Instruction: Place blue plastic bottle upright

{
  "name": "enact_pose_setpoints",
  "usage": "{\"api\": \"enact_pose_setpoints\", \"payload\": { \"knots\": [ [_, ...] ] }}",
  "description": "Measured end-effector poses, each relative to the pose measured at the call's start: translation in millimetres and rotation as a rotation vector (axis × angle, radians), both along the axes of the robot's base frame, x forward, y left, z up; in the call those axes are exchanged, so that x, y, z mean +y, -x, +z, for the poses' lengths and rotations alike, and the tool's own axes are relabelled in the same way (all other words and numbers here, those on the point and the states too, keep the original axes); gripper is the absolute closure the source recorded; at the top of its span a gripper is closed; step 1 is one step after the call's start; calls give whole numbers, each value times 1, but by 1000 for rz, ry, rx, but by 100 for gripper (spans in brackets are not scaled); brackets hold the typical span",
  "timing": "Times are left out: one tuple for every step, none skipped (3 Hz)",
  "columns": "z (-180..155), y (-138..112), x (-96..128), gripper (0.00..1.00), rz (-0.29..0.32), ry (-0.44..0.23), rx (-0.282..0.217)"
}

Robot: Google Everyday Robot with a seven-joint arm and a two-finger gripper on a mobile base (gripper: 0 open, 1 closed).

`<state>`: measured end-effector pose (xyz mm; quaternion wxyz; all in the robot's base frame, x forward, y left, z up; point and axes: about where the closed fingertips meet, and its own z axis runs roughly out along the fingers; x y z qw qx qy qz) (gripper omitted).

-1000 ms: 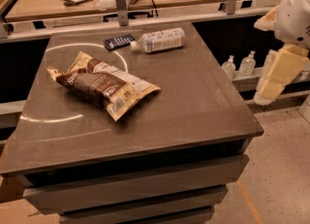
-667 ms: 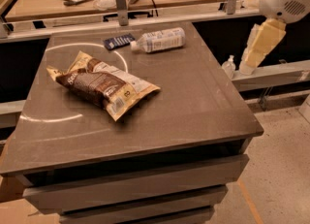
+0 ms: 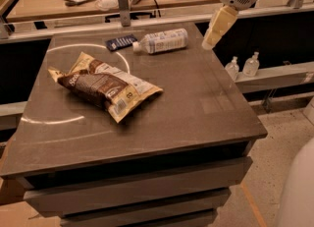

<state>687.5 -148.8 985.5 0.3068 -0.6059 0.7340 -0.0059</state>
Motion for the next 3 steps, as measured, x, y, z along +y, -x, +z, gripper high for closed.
{"api": "enact_pose_setpoints", "payload": {
  "knots": [
    [-5, -4, -1, 0, 4, -3, -2],
    [2, 5, 8, 0, -22, -1, -27],
    [-14, -6, 44, 0, -43, -7, -132]
  ]
}}
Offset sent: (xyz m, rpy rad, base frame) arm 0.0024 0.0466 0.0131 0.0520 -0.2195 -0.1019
